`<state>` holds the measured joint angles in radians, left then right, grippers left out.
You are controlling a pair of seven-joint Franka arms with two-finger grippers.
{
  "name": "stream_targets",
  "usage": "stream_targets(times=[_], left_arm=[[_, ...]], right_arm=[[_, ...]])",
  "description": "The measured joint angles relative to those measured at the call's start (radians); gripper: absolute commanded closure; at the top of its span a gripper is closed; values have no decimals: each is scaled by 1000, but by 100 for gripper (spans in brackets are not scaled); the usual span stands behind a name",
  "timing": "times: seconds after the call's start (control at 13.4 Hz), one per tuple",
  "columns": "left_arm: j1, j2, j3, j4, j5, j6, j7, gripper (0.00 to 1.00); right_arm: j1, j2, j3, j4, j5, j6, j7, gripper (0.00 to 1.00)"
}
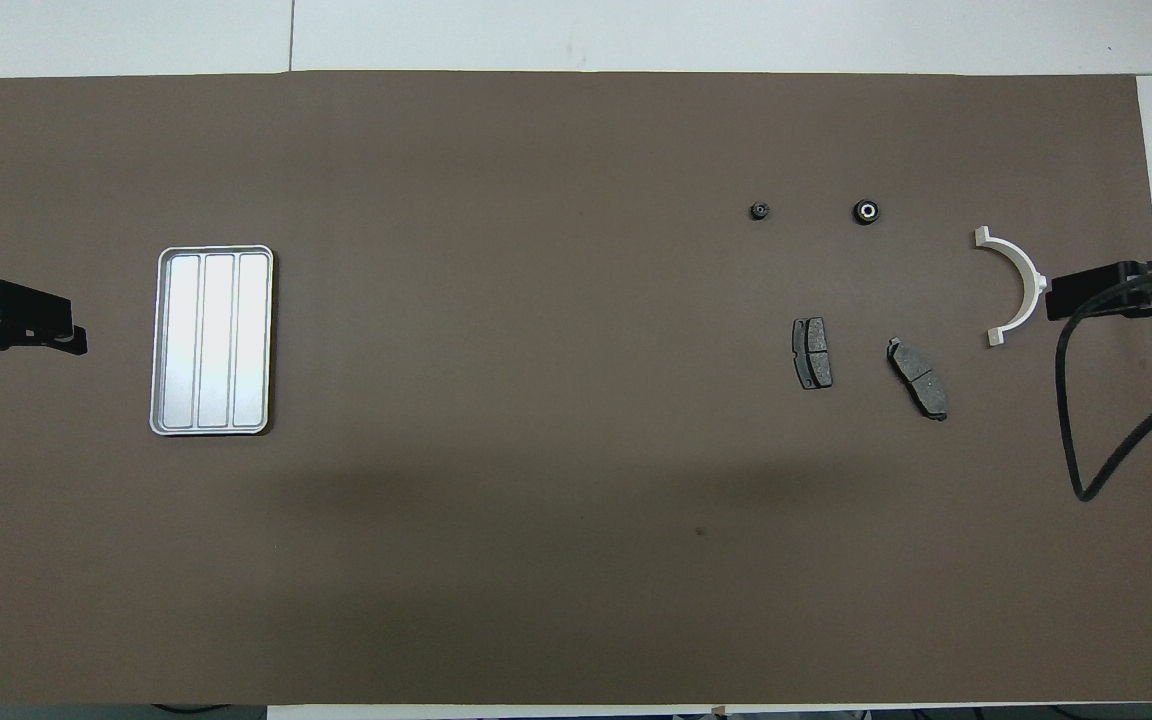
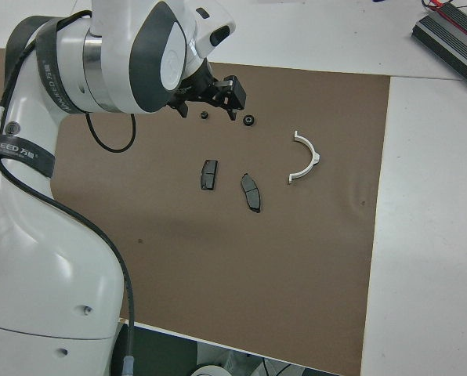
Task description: Place bearing gear from tray to pile
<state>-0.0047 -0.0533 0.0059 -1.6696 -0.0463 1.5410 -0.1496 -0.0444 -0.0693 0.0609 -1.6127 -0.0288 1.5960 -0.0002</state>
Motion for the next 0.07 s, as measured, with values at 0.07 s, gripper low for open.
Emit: stream_targets(times=[0.07], left_arm=[[0, 0, 0, 0, 0, 0, 0, 0]], right_arm=[[0, 0, 0, 0, 0, 0, 0, 0]])
